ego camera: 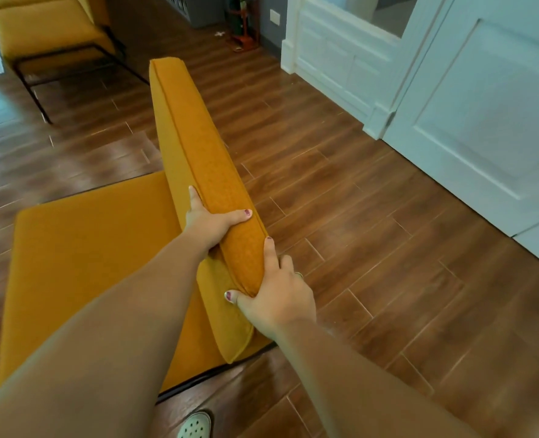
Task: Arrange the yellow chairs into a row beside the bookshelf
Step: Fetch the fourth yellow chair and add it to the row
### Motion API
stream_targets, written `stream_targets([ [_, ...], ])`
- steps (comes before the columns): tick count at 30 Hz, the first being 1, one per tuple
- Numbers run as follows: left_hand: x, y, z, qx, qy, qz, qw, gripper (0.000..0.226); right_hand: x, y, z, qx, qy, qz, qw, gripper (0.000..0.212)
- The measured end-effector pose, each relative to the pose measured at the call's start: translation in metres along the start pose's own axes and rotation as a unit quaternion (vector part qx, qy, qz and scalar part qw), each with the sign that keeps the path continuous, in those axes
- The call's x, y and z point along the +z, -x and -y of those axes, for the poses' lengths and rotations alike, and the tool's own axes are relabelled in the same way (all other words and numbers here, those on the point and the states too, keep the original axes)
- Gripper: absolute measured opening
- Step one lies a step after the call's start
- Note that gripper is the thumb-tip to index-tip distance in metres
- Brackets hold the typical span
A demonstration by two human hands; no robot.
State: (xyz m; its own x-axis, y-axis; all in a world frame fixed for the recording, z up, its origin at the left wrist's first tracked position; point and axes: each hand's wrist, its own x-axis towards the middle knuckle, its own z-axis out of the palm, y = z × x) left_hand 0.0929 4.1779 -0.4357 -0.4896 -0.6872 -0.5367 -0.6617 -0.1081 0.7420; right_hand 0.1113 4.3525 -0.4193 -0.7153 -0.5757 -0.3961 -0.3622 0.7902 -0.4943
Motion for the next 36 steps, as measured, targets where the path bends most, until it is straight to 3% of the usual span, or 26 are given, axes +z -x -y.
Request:
stream_targets([
  [19,-0.011,-0.066,-0.033,0.009,0.025,0.000,1.000,0.134,-0.011,-0.066,0.019,-0.017,0.012,-0.045,0.999,0.103],
  [36,-0.039,-0.169,-0.089,0.006,0.036,-0.014,0.999,0.134,-0.040,-0.175,0.062,-0.046,0.026,-0.037,0.998,0.100],
])
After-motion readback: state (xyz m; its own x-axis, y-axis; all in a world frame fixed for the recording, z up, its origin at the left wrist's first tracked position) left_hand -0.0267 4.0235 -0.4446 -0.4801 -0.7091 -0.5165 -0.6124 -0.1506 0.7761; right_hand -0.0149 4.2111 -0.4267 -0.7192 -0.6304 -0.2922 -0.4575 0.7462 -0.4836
